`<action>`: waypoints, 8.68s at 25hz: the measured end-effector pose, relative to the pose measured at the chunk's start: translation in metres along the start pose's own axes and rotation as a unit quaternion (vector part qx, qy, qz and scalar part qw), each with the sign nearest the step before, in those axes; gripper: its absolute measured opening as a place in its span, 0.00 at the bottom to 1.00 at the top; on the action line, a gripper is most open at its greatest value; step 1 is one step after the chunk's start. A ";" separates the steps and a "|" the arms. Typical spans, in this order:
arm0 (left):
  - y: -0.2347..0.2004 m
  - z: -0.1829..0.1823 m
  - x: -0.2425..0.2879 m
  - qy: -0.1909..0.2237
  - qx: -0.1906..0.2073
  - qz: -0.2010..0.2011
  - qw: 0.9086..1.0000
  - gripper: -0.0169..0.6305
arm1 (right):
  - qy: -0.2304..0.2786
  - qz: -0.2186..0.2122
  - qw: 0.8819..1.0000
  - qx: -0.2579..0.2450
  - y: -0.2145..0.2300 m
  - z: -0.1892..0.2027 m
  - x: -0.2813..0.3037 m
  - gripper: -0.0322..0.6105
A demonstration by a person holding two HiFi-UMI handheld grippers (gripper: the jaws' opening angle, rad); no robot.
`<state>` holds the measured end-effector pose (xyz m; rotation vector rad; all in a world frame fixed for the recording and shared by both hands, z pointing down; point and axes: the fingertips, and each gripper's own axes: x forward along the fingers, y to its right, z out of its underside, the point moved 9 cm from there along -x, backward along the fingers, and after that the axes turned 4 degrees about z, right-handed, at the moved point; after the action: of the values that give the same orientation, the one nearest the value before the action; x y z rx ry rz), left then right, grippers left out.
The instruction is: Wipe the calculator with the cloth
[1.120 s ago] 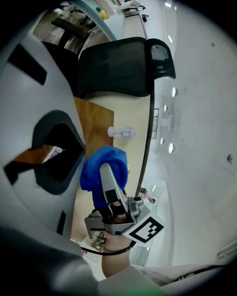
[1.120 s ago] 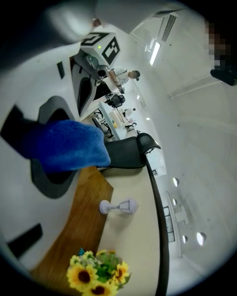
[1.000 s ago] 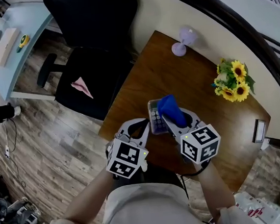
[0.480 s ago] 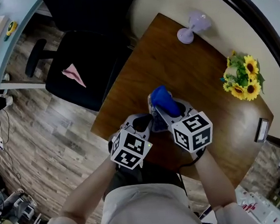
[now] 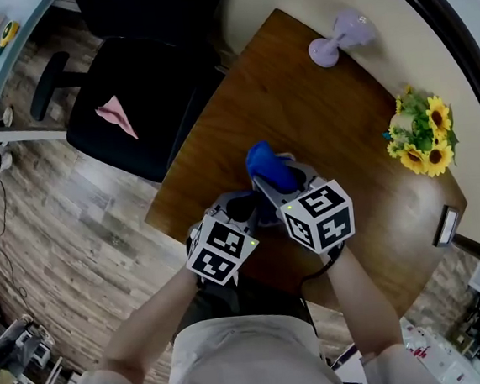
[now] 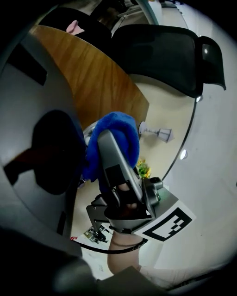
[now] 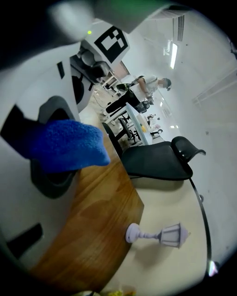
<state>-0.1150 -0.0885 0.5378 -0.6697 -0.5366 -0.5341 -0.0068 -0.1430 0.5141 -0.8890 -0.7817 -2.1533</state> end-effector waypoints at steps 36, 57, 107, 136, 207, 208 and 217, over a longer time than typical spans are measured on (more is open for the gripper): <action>-0.004 -0.007 0.007 -0.014 -0.001 0.018 1.000 0.03 | 0.022 0.019 0.998 0.051 0.005 0.000 -0.035 0.26; -0.004 -0.006 0.009 -0.011 0.020 0.029 0.999 0.03 | -0.018 0.114 0.991 0.069 0.043 0.053 -0.053 0.26; -0.006 -0.003 0.007 0.014 -0.014 0.046 0.999 0.03 | 0.004 0.045 0.998 0.046 -0.053 0.061 -0.058 0.26; -0.002 -0.003 0.007 0.004 -0.047 0.019 0.999 0.03 | -0.049 0.157 0.981 0.099 0.010 0.093 -0.090 0.25; 0.139 -0.195 -0.283 0.250 0.240 -0.113 0.931 0.03 | 0.315 0.154 0.935 -0.050 -0.122 -0.090 -0.348 0.26; 0.139 -0.195 -0.285 0.252 0.237 -0.114 0.931 0.03 | 0.316 0.152 0.935 -0.050 -0.123 -0.090 -0.347 0.26; 0.137 -0.195 -0.285 0.250 0.233 -0.112 0.933 0.03 | 0.324 0.159 0.932 -0.040 -0.119 -0.093 -0.352 0.26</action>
<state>-0.1848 -0.0522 0.1748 -0.0044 -0.2385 -0.7321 0.0601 -0.0163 0.1583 -0.2666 -0.1989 -2.0041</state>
